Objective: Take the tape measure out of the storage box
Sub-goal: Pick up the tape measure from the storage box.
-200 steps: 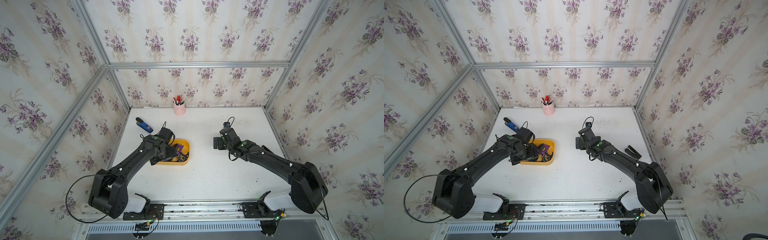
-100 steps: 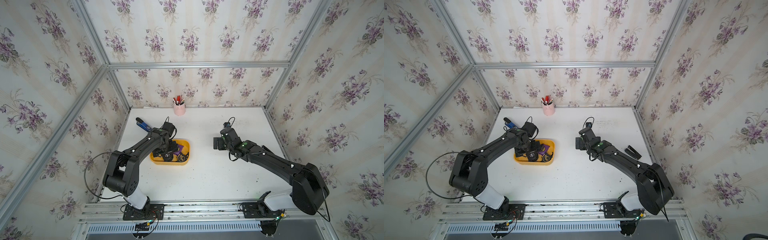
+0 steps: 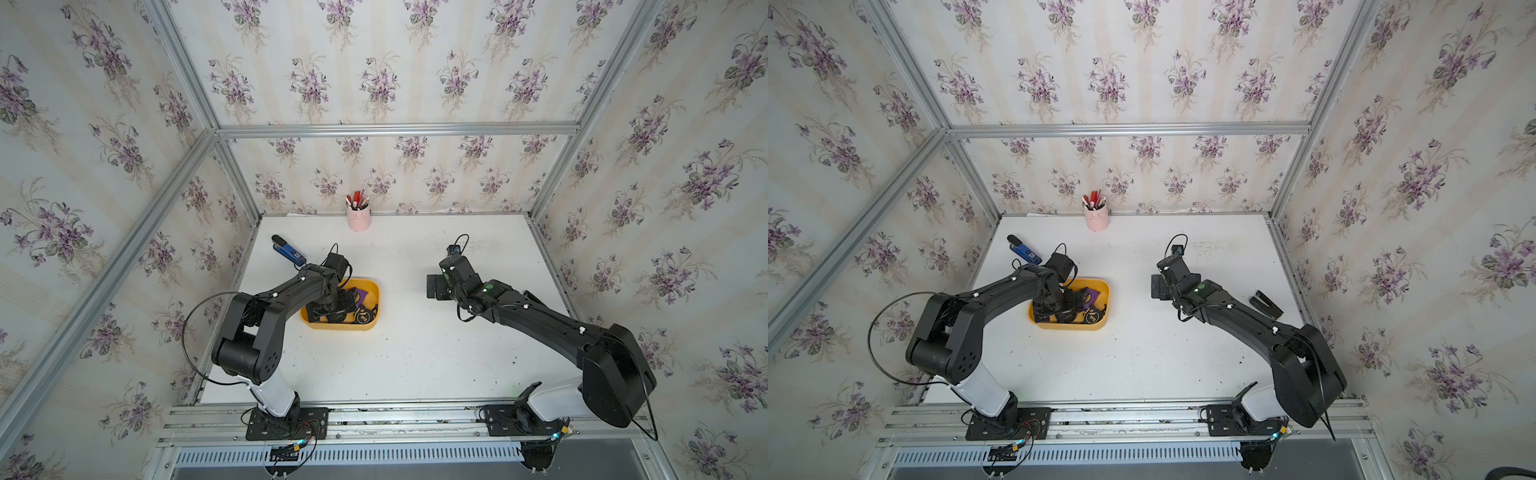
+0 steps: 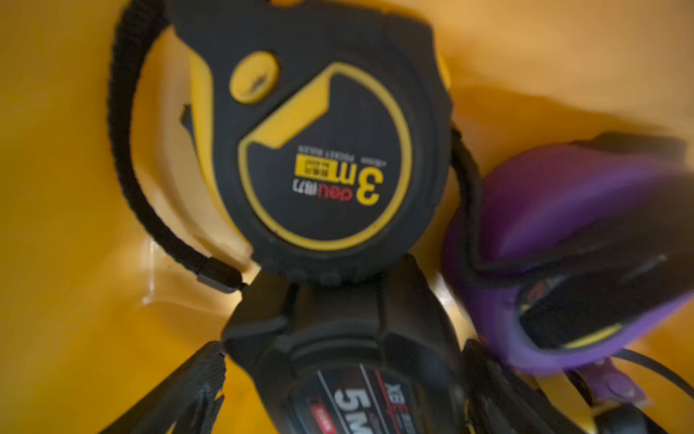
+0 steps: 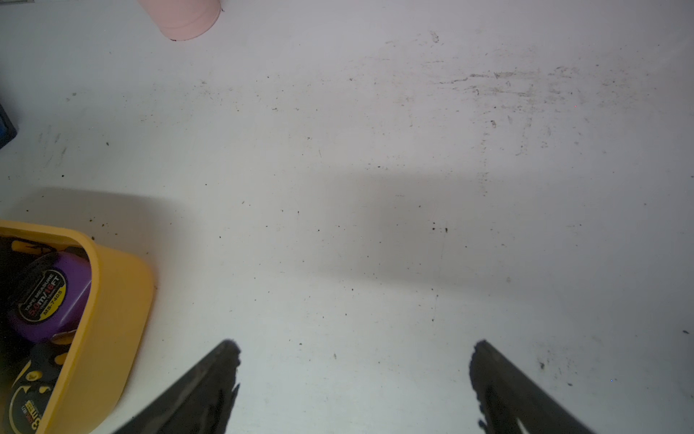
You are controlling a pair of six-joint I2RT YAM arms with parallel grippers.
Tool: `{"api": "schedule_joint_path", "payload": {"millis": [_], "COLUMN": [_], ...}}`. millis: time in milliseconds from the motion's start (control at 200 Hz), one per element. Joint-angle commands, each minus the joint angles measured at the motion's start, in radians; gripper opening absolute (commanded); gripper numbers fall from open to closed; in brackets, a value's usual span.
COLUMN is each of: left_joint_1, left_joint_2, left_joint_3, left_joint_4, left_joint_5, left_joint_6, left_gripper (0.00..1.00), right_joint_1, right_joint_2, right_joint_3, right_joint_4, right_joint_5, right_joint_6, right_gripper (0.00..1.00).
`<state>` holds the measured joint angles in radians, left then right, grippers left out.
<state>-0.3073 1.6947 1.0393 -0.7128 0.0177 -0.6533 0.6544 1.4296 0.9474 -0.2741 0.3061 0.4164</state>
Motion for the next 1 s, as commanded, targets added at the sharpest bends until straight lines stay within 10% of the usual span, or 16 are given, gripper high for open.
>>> {"api": "schedule_joint_path", "payload": {"millis": [0, 115, 649, 994], "left_joint_1": [0.002, 0.006, 0.007, 0.006], "left_joint_2": [-0.002, -0.024, -0.105, -0.266], "left_joint_3": [-0.011, -0.037, 0.011, 0.131], "left_joint_4": [0.048, 0.071, -0.016, -0.167], "left_joint_5": [-0.016, -0.028, -0.001, 0.054], "left_joint_6": [-0.008, -0.022, -0.037, -0.065], "left_gripper": [0.99, 0.96, 0.18, 0.1], "right_joint_1": [0.001, -0.001, -0.001, 0.0], "right_joint_2": [0.002, 0.009, 0.013, -0.042], "right_joint_3": [-0.002, 0.002, 0.011, 0.018], "right_joint_4": [-0.014, -0.019, 0.0, 0.033], "right_joint_5": [0.019, 0.019, 0.014, -0.113], "right_joint_6": [0.008, 0.009, -0.002, -0.012], "right_gripper": [0.98, 0.97, 0.95, 0.92]}}
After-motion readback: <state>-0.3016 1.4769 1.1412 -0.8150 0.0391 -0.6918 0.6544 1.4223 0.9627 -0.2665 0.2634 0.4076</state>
